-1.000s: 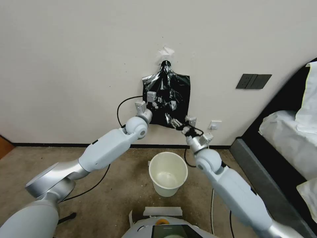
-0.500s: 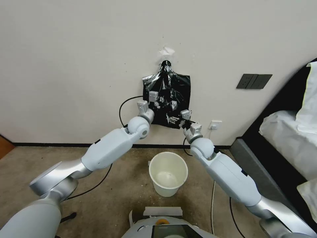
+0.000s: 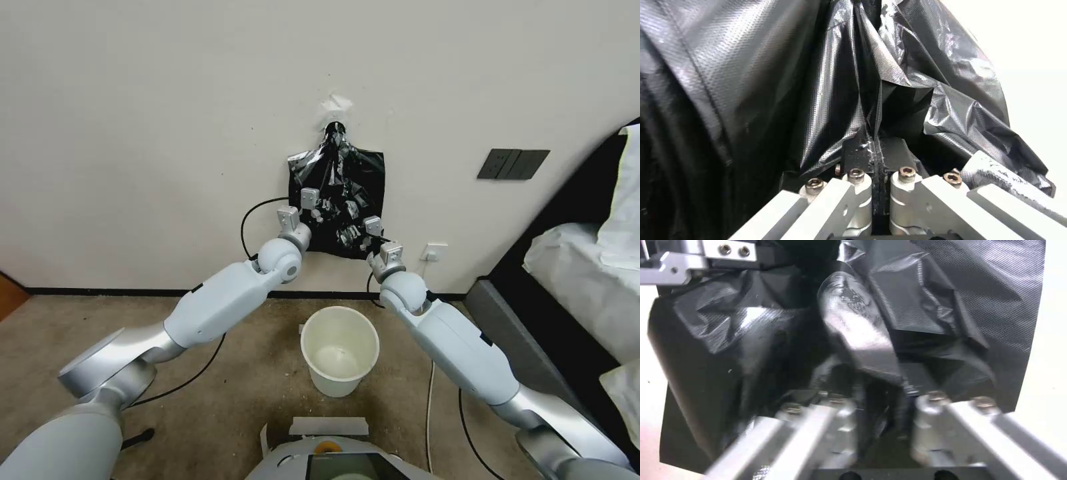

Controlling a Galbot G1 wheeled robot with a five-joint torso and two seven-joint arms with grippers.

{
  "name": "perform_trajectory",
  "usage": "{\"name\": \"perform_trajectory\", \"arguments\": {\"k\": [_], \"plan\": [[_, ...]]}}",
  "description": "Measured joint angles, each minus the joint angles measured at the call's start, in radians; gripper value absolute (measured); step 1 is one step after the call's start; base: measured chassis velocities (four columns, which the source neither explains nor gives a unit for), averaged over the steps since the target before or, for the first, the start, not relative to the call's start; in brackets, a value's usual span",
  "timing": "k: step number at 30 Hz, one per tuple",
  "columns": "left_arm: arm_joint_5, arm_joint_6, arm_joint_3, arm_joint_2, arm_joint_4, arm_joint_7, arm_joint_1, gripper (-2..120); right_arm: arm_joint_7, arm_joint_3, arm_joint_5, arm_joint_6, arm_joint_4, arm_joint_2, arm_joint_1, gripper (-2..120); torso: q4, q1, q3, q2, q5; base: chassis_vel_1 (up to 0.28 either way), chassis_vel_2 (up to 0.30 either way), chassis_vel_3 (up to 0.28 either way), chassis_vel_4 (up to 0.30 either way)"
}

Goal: Place a trash bag onto the trash bin.

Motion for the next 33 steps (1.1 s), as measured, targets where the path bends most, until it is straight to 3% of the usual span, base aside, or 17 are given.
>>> {"name": "perform_trajectory", "arguments": {"k": [2,14,20,26,29,32,33], "plan": [[0.000,0.000,-0.001,0.003,-0.007,0.000,0.003,0,0.001,0.000,0.004,0.000,0.004,-0.003,0.001,0,0.0000,0.000,0.000,0.000,0.0000,0.000,0.000,0.000,0.000],[-0.004,0.073,-0.076,0.046,-0.113,-0.033,0.107,0,-0.007,0.009,0.032,-0.002,0.047,-0.050,-0.020,0,0.0000,0.000,0.000,0.000,0.0001,0.000,0.000,0.000,0.000],[-0.002,0.114,-0.247,0.096,-0.244,-0.011,0.315,0,-0.037,0.043,0.038,-0.016,0.134,-0.086,-0.126,0,-0.0001,0.000,0.000,0.000,0.0002,0.000,0.000,0.000,0.000],[-0.009,0.119,-0.368,0.115,-0.365,0.000,0.475,0,-0.041,0.078,0.046,-0.021,0.231,-0.111,-0.204,0,-0.0001,0.000,0.000,0.000,-0.0001,0.000,0.000,0.000,0.000],[-0.041,0.131,-0.435,0.129,-0.422,0.006,0.533,0,-0.038,0.099,0.058,-0.021,0.287,-0.121,-0.249,0,0.0000,0.000,0.000,0.000,-0.0001,0.000,0.000,0.000,0.000],[-0.132,0.172,-0.546,0.174,-0.547,0.007,0.643,0,-0.037,0.141,0.064,-0.021,0.378,-0.136,-0.331,0,0.0001,0.000,0.000,0.000,0.0000,0.000,0.000,0.000,0.000],[-0.132,0.172,-0.546,0.174,-0.547,0.007,0.643,0,-0.037,0.141,0.064,-0.021,0.378,-0.136,-0.331,0,0.0001,0.000,0.000,0.000,0.0000,0.000,0.000,0.000,0.000]]}}
